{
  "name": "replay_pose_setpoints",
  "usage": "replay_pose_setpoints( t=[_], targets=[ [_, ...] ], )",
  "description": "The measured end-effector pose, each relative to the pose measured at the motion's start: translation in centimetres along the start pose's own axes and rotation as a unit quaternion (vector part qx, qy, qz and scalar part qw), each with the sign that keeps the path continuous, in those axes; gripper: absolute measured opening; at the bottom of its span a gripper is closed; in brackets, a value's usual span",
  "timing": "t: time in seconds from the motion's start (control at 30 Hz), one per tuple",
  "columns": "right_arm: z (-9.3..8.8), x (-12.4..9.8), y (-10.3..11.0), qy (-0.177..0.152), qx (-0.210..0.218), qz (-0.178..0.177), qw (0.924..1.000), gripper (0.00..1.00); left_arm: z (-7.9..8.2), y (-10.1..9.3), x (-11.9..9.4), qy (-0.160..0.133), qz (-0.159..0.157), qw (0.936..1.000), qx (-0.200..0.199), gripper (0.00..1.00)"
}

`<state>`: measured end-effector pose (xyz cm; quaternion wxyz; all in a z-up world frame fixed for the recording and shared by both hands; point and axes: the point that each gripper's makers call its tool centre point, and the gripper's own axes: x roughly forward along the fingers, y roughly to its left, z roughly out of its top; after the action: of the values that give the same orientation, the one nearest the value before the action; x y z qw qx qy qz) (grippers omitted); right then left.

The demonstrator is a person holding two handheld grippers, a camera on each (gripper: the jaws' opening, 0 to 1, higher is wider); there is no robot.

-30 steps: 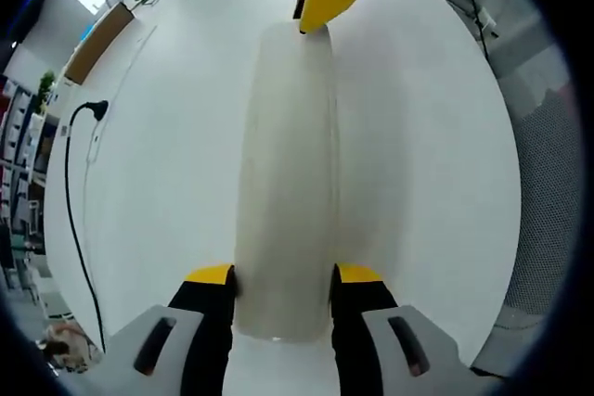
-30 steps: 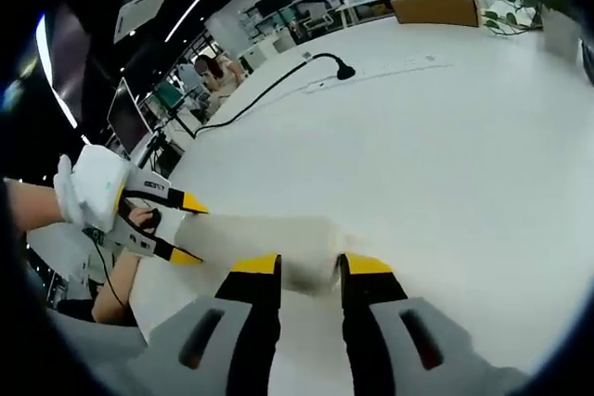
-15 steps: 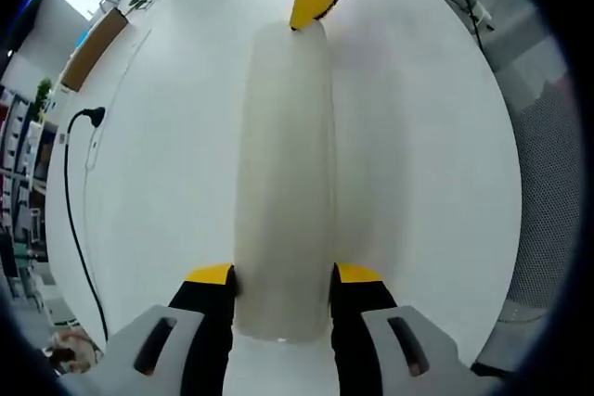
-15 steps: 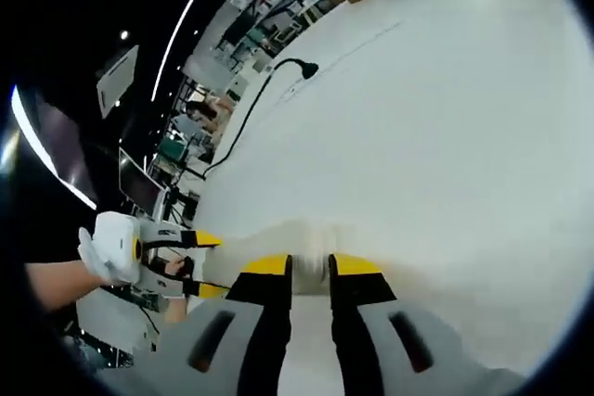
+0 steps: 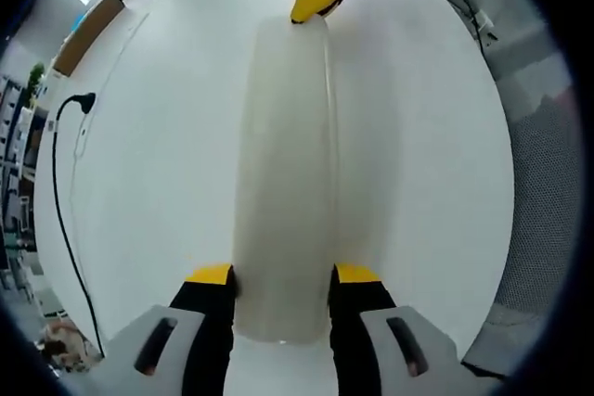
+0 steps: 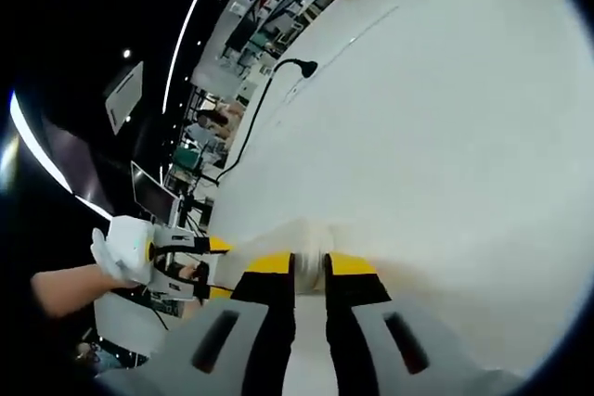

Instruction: Arrange the utensils inside the cutlery case until each visible utensil rests in its matching compartment.

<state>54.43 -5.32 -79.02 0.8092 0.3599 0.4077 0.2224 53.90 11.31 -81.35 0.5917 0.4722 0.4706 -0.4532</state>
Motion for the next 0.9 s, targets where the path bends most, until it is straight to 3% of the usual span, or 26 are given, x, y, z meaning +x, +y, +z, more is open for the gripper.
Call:
replay_pose_setpoints(
  t=[0.07, 0.13, 0.2, 0.3, 0.37, 0.43, 0.5, 0.67, 0.77, 0.8, 0.87, 0.9],
  targets=[
    [0.1, 0.0, -0.2, -0.01, 0.0, 0.003, 0.9999, 0.09, -0.2, 0.1, -0.1, -0.002, 0.001, 1.0, -0.006, 0.4],
    [0.1, 0.0, -0.3, -0.014, 0.09, 0.016, 0.9957, 0.12, -0.3, 0.2, -0.1, -0.009, 0.001, 0.9999, -0.007, 0.4],
    [-0.3, -0.1, -0.6, 0.019, 0.167, 0.015, 0.9856, 0.15, -0.2, 0.1, -0.1, -0.012, 0.0, 0.9999, -0.005, 0.4],
    [0.5, -0.2, -1.2, -0.006, 0.139, 0.021, 0.99, 0.15, 0.0, 0.0, -0.1, -0.004, 0.0, 1.0, -0.006, 0.4],
    [0.4, -0.5, -1.3, -0.015, 0.182, 0.028, 0.9827, 0.17, 0.0, 0.0, -0.1, 0.001, 0.001, 1.0, -0.004, 0.4],
    [0.1, -0.7, -1.4, -0.012, 0.173, 0.03, 0.9844, 0.16, 0.0, 0.0, -0.1, 0.008, -0.001, 1.0, -0.005, 0.4],
    [-0.2, -0.7, -1.0, -0.011, 0.135, 0.041, 0.9899, 0.13, 0.0, -0.1, -0.1, 0.015, -0.001, 0.9998, -0.009, 0.4],
    [0.2, -0.2, -1.5, -0.025, 0.157, 0.031, 0.9868, 0.15, -0.1, 0.0, -0.1, 0.016, -0.001, 0.9999, -0.004, 0.4],
    [0.5, 0.0, -1.7, -0.039, 0.147, 0.023, 0.9881, 0.17, -0.1, -0.1, -0.1, 0.017, 0.001, 0.9999, -0.002, 0.4],
    [0.5, 0.2, -1.9, -0.037, 0.166, 0.018, 0.9853, 0.17, 0.0, -0.1, -0.1, 0.018, 0.002, 0.9998, -0.001, 0.4],
    [0.7, 0.4, -2.0, -0.046, 0.132, 0.033, 0.9896, 0.16, 0.0, -0.1, 0.0, 0.023, 0.004, 0.9997, -0.001, 0.4],
    [0.1, 0.3, -1.7, -0.036, 0.155, 0.037, 0.9866, 0.15, 0.0, -0.1, 0.0, 0.023, 0.004, 0.9997, 0.002, 0.4]
  ],
)
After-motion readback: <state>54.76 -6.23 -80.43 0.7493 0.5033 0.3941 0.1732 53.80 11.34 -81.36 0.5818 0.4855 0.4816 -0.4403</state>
